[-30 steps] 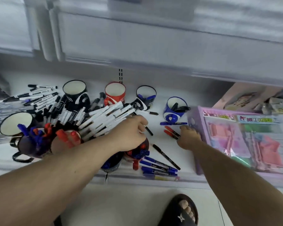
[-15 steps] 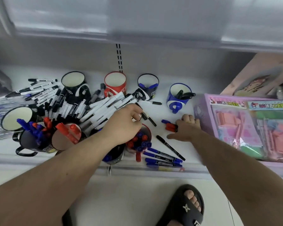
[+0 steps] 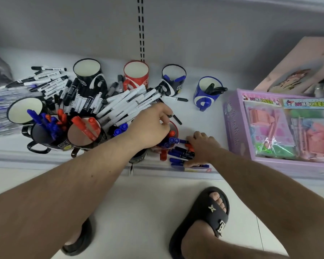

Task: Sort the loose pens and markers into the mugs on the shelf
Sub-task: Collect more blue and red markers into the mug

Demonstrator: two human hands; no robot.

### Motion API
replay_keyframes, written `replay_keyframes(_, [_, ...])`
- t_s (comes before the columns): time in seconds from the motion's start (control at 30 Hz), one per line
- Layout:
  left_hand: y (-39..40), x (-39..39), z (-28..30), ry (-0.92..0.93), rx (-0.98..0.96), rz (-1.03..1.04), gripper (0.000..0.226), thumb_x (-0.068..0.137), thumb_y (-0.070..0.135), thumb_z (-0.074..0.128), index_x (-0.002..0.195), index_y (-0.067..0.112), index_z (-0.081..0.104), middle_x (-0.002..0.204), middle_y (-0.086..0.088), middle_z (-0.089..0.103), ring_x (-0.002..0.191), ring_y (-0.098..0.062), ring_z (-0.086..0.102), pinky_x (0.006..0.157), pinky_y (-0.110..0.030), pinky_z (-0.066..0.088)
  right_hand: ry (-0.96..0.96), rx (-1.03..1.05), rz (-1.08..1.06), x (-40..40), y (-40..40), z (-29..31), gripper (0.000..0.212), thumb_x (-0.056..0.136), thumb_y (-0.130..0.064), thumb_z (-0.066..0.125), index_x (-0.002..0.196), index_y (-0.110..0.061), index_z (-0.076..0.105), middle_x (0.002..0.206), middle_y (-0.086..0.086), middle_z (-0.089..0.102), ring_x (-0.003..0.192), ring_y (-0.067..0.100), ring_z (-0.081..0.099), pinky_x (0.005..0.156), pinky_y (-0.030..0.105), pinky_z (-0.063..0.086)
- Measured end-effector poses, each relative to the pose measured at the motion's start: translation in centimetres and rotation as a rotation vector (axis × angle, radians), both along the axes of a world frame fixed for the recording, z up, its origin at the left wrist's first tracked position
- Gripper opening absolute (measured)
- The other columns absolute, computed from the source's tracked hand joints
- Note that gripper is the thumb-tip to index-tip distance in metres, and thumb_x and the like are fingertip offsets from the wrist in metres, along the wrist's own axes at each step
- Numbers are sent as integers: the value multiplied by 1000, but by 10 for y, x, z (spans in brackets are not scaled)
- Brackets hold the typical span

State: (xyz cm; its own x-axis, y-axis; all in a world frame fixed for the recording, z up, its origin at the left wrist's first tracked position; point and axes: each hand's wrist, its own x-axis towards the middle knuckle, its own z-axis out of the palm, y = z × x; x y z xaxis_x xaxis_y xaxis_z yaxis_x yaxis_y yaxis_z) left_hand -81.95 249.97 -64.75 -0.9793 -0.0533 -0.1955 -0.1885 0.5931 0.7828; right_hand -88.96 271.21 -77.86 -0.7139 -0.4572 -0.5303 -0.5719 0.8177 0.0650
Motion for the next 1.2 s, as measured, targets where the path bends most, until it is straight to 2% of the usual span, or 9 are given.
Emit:
replay_keyframes(0.17, [-3,1,-3,-11,-5,13,33,87,6,54,113,26,57,86,17,60,75,4,53,62,-7,36,11,13,19,-2,-5,2,99,60,-82,67,138,-26,41,125,4,48,113,26,50,95,44,46])
replay_keyframes(0.43, [-2,5,-6,-45,-6,0,35,88,5,52,116,24,58,87,14,60,80,0,55,68,-9,40,0,-1,53,7,-14,-1,94,61,-79,68,135,-28,41,119,3,53,105,24,54,90,41,48])
replay_keyframes(0.53, [0,7,-6,-51,-45,-10,34,88,7,52,118,23,59,86,13,61,86,-5,56,71,-16,41,-9,-16,125,6,-19,0,81,67,-75,67,125,-22,49,106,2,55,89,20,54,81,38,52])
replay_keyframes(0.63, [-3,7,-7,-46,-81,-14,33,89,9,53,117,23,59,86,13,61,80,-2,55,68,-15,41,-18,-57,72,7,-16,0,65,75,-66,65,119,-21,52,104,2,54,90,20,57,79,39,54])
replay_keyframes(0.7, [-6,7,-8,-52,-80,6,32,88,9,54,116,23,60,88,12,62,80,-2,56,68,-15,42,2,-70,24,9,-15,-4,68,72,-64,68,121,-20,50,109,3,53,94,21,56,81,39,54])
replay_keyframes(0.8, [-9,8,-9,-59,-75,34,31,89,10,53,115,24,61,88,13,62,85,-6,58,71,-17,43,5,-93,12,11,-16,-10,78,71,-73,65,125,-20,47,113,3,52,96,20,54,82,38,54])
replay_keyframes(0.97, [-11,8,-11,-67,-90,33,27,89,10,53,111,25,60,87,14,61,82,-4,57,65,-10,41,13,-110,-23,14,-16,-13,92,63,-84,61,128,-21,44,116,3,52,100,22,55,85,41,54])
replay_keyframes(1.1, [-9,7,-4,-142,-263,-76,14,85,15,56,94,24,61,95,10,66,93,-12,61,82,-30,52,1,-103,90,10,-28,-6,79,74,-75,63,126,-18,49,111,5,52,88,18,50,80,36,54])
replay_keyframes(1.2, [-8,4,6,-237,-492,-201,16,84,20,56,94,26,66,100,6,67,93,-16,61,81,-36,55,-26,-110,141,8,-26,-9,74,79,-70,61,127,-15,49,112,6,50,86,17,46,79,35,54])
